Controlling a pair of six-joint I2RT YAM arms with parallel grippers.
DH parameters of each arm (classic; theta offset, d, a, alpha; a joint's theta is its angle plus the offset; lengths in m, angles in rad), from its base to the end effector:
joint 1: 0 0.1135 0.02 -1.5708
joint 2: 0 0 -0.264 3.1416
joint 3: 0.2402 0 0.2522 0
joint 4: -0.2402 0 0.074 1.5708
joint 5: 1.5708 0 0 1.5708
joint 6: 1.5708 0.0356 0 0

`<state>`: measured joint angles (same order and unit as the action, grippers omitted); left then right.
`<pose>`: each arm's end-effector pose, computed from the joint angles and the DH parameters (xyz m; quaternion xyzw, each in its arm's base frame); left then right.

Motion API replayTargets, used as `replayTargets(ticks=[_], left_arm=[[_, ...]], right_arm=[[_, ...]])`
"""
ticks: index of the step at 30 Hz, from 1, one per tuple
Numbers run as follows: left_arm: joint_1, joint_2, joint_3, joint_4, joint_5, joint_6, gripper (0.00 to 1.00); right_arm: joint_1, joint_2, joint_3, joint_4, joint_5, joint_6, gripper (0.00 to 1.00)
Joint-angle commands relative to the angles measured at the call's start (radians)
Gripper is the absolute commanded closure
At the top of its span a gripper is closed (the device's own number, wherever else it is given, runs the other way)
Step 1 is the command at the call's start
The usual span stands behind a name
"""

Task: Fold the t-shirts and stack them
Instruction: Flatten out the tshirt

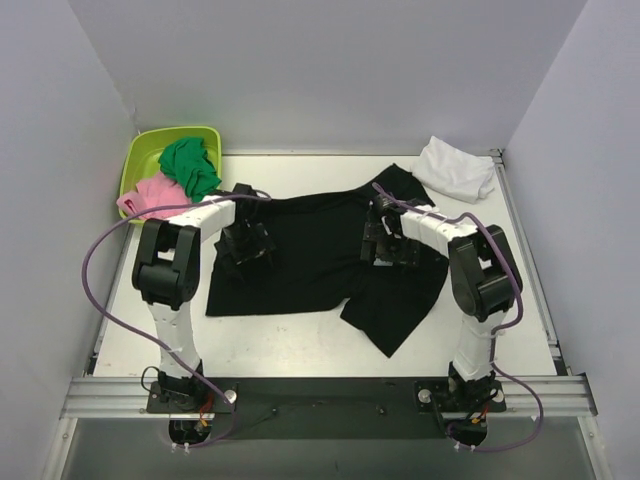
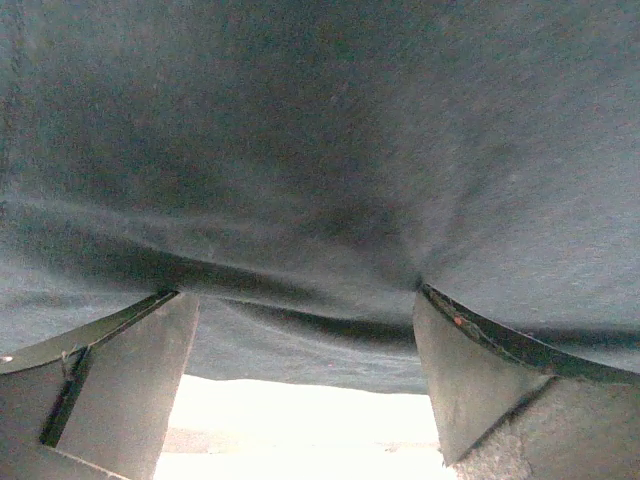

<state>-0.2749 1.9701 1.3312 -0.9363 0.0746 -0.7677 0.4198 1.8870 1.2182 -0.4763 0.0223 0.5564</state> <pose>0.3405 -0.0988 0.1493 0.2438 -0.9691 0.0312 0.0205 0.3444 0.1528 0.1598 0.0691 0.9749 0.0894 0.1917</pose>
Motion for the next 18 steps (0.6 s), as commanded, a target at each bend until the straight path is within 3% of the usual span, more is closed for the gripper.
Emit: replayTargets(ticks=[1, 6, 10, 14, 18], left_arm=[[0.023, 0.168, 0.176, 0.324, -0.049, 0.080, 0.03], [0.023, 0.306, 0.443, 0.229, -0.048, 0.107, 0.02], [0.026, 0.331, 0.529, 0.189, -0.055, 0.111, 0.02], [0.025, 0.242, 0.524, 0.169, -0.053, 0.110, 0.03], [0.028, 0.087, 0.407, 0.174, -0.090, 0.126, 0.02]], right_arm=[[-0.048, 0.081, 0.102, -0.050, 0.016, -0.116, 0.00], [-0.076, 0.130, 0.251, -0.093, -0.004, -0.173, 0.00], [-0.078, 0.138, 0.345, -0.131, -0.005, -0.223, 0.00], [-0.038, 0.046, 0.366, -0.137, 0.030, -0.251, 0.00], [0.025, -0.089, 0.320, -0.145, 0.114, -0.260, 0.00]])
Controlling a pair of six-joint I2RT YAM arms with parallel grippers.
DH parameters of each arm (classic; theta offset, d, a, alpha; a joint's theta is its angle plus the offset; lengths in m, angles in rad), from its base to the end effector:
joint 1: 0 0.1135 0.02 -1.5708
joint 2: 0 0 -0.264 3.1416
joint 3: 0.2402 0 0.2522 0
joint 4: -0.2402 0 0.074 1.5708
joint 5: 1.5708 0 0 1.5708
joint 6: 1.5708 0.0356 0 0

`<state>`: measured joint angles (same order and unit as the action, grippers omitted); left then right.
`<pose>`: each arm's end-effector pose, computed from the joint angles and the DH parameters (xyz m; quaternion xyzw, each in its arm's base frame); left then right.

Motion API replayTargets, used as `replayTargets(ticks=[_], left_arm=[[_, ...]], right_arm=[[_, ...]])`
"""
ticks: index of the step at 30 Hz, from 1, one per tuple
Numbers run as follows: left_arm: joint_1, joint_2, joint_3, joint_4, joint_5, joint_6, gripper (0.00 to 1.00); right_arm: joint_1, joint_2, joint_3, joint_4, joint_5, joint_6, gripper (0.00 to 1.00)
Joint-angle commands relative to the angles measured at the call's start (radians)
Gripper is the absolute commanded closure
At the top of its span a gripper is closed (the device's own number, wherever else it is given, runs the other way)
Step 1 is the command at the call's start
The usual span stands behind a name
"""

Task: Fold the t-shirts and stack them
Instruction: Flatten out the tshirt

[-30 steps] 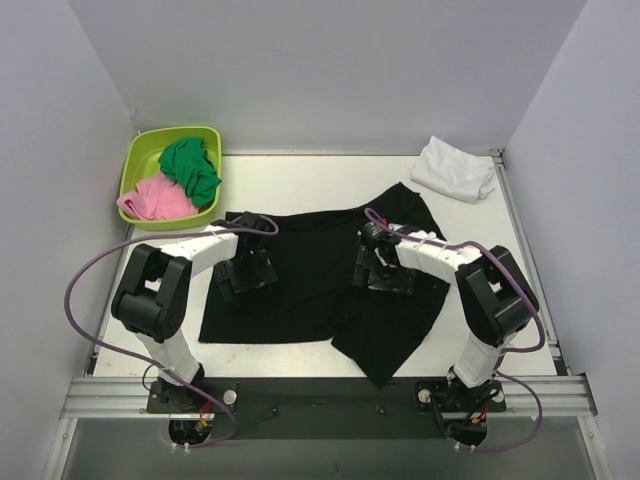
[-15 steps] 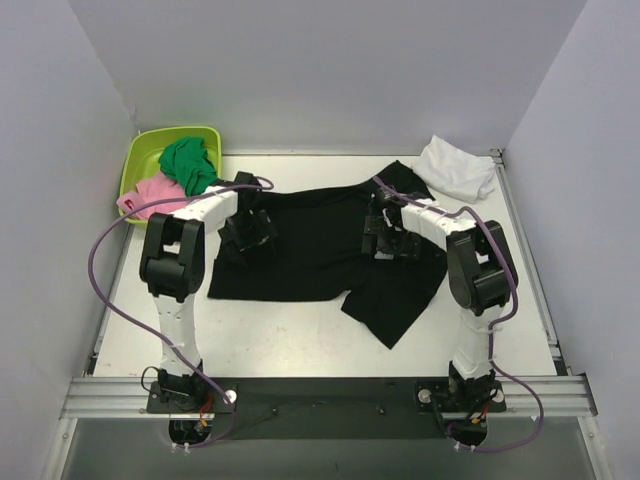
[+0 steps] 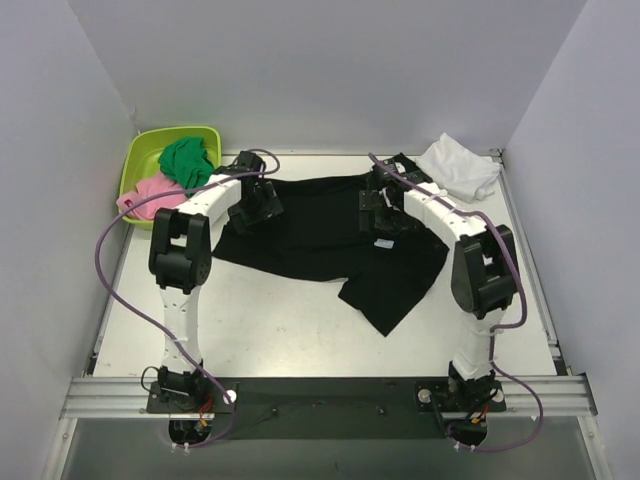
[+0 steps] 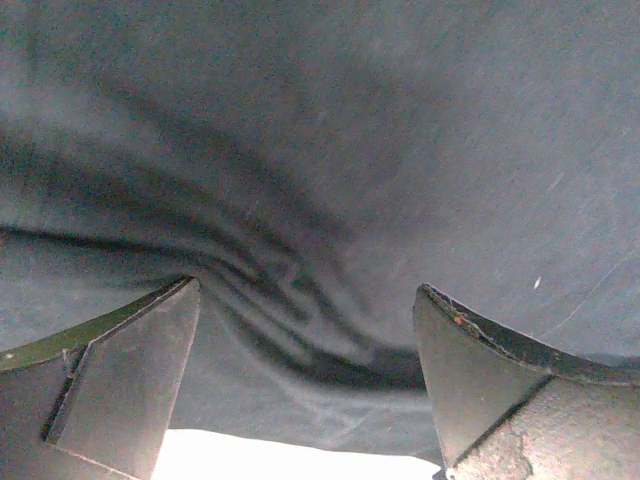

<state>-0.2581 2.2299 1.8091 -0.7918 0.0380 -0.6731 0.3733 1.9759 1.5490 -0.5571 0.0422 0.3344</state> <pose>0.4523 -0.1208 0.1743 -0.1994 0.9634 -0.0967 0.1508 0.4033 0.1563 0.2181 -0.0125 0.9570 0.0812 0.2782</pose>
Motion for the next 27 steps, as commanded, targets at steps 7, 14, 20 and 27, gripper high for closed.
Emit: replayTargets(ticks=[7, 14, 20, 27], left_arm=[[0.086, -0.441, -0.327, 0.026, -0.098, 0.027, 0.03], [0.252, -0.608, -0.596, 0.111, -0.038, 0.012, 0.03], [0.300, -0.592, -0.654, 0.129, -0.018, 0.032, 0.03], [0.298, -0.540, -0.680, 0.184, -0.001, 0.029, 0.09]], right_arm=[[0.199, -0.426, -0.238, -0.061, 0.173, 0.028, 0.00], [0.300, -0.557, -0.414, -0.035, 0.212, 0.097, 0.00], [0.355, -0.634, -0.483, -0.027, 0.231, 0.133, 0.00], [0.380, -0.677, -0.530, -0.029, 0.232, 0.153, 0.00]])
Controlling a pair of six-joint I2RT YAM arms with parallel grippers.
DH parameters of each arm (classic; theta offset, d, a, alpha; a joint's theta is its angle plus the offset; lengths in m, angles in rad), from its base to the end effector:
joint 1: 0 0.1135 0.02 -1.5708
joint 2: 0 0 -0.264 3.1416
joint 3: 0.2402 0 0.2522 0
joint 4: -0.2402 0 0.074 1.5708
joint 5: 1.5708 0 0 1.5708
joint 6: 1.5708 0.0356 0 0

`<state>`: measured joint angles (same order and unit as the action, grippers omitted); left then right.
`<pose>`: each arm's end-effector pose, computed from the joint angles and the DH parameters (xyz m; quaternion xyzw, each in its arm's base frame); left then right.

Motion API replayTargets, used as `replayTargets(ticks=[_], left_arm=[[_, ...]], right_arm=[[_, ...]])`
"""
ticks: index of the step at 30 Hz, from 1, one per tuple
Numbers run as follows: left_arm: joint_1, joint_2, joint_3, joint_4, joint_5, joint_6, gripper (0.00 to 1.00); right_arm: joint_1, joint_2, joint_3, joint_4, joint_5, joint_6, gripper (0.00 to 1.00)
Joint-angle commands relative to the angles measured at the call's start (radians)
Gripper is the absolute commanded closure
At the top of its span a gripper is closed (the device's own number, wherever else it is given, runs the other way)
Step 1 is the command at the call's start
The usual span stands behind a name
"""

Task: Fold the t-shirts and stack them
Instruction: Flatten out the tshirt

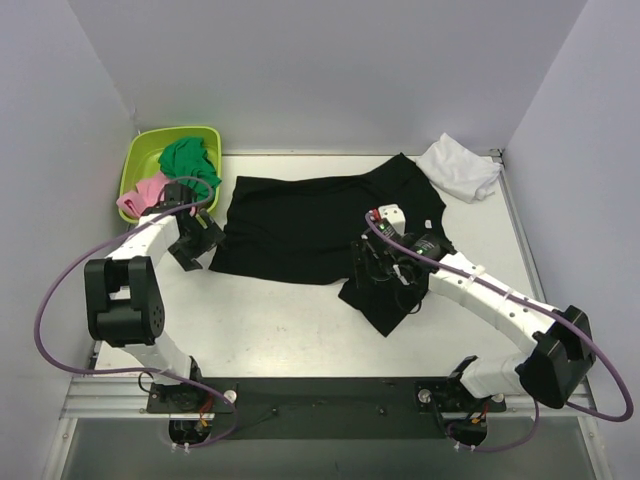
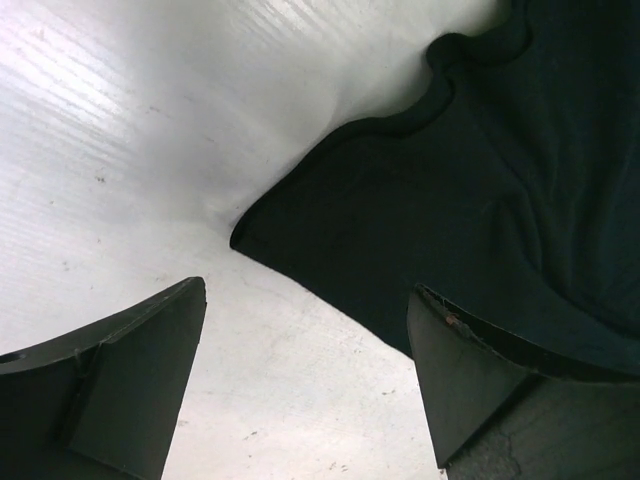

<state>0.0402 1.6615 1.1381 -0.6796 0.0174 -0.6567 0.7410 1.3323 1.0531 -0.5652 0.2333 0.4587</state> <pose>0.3252 0.0125 0.2037 -0.3342 0.9246 -0.0636 0.1716 0.2135 0.1841 0.2790 -0.0897 0.9250 0.1094 0.3527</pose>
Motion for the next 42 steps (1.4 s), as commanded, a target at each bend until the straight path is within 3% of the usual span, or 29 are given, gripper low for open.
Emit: replayTargets(ticks=[1, 15, 33, 36, 41, 42], left_arm=[[0.000, 0.033, -0.012, 0.075, 0.021, 0.014, 0.10], [-0.002, 0.135, -0.051, 0.112, -0.010, 0.020, 0.21], [-0.082, 0.244, 0.025, 0.126, -0.086, -0.003, 0.50], [-0.098, 0.251, 0.028, 0.137, -0.089, -0.014, 0.62], [-0.118, 0.259, 0.034, 0.143, -0.096, -0.024, 1.00], [-0.122, 0.251, 0.032, 0.144, -0.094, -0.027, 1.00]], right_arm=[[0.015, -0.036, -0.039, -0.021, 0.043, 0.034, 0.00], [0.047, -0.064, -0.103, -0.019, 0.052, 0.080, 0.00], [0.064, -0.217, -0.240, -0.019, 0.055, 0.143, 0.01], [0.066, -0.242, -0.254, -0.033, 0.055, 0.146, 0.01], [0.081, -0.274, -0.272, -0.053, 0.052, 0.178, 0.01], [0.083, -0.283, -0.284, -0.055, 0.051, 0.189, 0.01]])
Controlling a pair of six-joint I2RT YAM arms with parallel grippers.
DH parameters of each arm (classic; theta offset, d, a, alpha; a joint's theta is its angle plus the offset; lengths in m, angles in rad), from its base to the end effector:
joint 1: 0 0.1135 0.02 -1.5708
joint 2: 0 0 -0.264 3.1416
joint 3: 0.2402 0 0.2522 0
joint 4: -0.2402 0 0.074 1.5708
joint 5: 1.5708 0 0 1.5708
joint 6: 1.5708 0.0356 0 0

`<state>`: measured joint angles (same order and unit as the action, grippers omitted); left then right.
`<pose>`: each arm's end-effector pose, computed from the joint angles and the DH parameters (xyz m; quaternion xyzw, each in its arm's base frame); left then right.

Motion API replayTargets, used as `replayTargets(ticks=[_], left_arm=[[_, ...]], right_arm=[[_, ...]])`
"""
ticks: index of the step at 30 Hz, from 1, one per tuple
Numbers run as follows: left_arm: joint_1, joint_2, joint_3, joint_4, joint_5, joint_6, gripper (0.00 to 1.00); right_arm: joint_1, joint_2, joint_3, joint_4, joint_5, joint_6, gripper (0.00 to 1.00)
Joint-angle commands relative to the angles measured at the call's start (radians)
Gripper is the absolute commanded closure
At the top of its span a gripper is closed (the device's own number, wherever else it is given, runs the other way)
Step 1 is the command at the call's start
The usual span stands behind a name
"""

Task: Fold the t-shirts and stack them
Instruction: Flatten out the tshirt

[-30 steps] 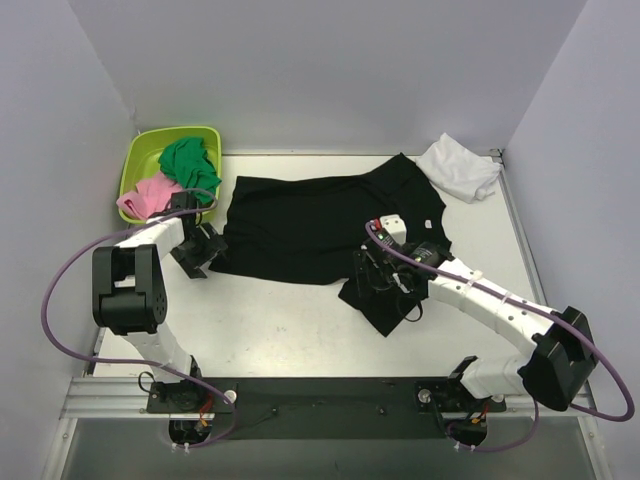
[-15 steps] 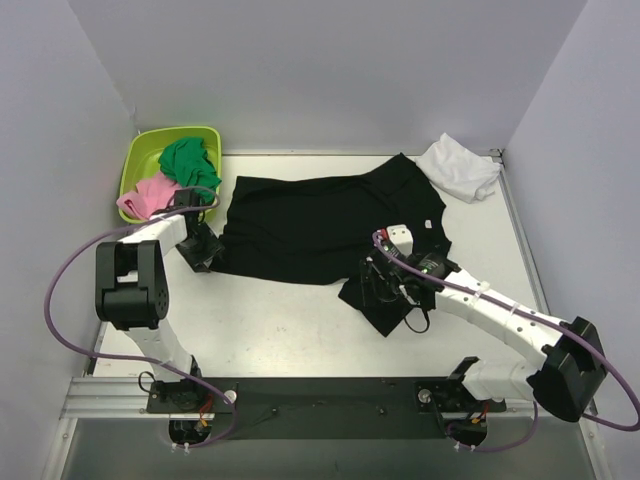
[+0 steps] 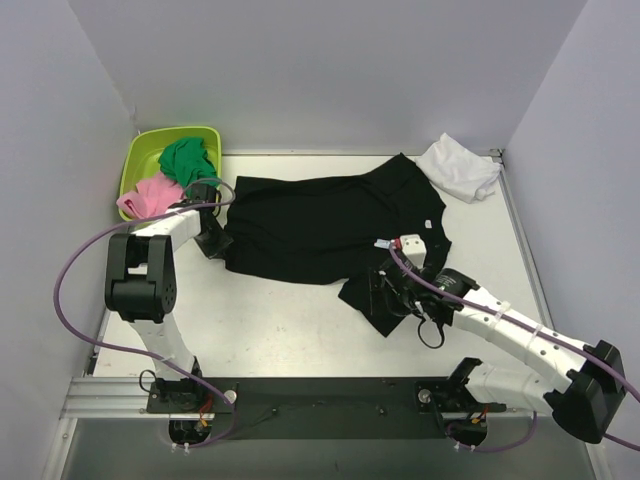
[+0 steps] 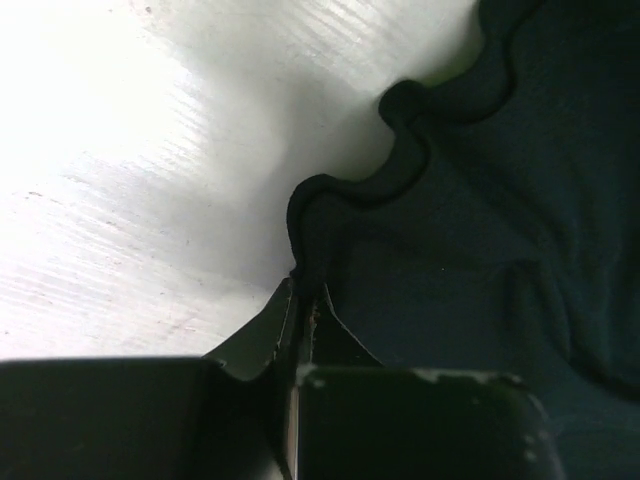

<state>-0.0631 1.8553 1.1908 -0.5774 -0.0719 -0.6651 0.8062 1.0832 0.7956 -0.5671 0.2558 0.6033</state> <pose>0.3588 -0.0201 0.1594 -0.2979 0.9398 -0.0251 0.1655 0.1584 0.1521 0.2530 -0.0496 0.9287 0.1342 0.3422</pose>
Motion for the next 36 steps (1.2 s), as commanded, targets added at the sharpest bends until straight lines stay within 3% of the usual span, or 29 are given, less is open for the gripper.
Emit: replayTargets(ticks=[1, 10, 17, 22, 32, 36], left_arm=[[-0.018, 0.051, -0.028, 0.044, -0.003, -0.021, 1.00], [-0.014, -0.094, -0.102, 0.060, 0.037, -0.060, 1.00], [-0.006, -0.140, -0.142, 0.080, 0.047, -0.074, 1.00], [-0.001, -0.151, -0.158, 0.094, 0.061, -0.076, 1.00], [0.014, -0.177, -0.172, 0.088, 0.066, -0.051, 1.00], [0.022, -0.188, -0.166, 0.080, 0.067, -0.045, 1.00]], right_arm=[[0.017, -0.035, -0.033, -0.054, 0.025, 0.055, 0.01], [0.031, -0.060, -0.188, 0.007, -0.076, 0.151, 0.03], [0.048, 0.004, -0.288, 0.177, -0.174, 0.200, 0.09], [0.076, 0.072, -0.285, 0.216, -0.144, 0.223, 0.12], [0.079, 0.086, -0.331, 0.254, -0.015, 0.322, 0.35], [0.076, 0.086, -0.366, 0.272, 0.017, 0.386, 0.37]])
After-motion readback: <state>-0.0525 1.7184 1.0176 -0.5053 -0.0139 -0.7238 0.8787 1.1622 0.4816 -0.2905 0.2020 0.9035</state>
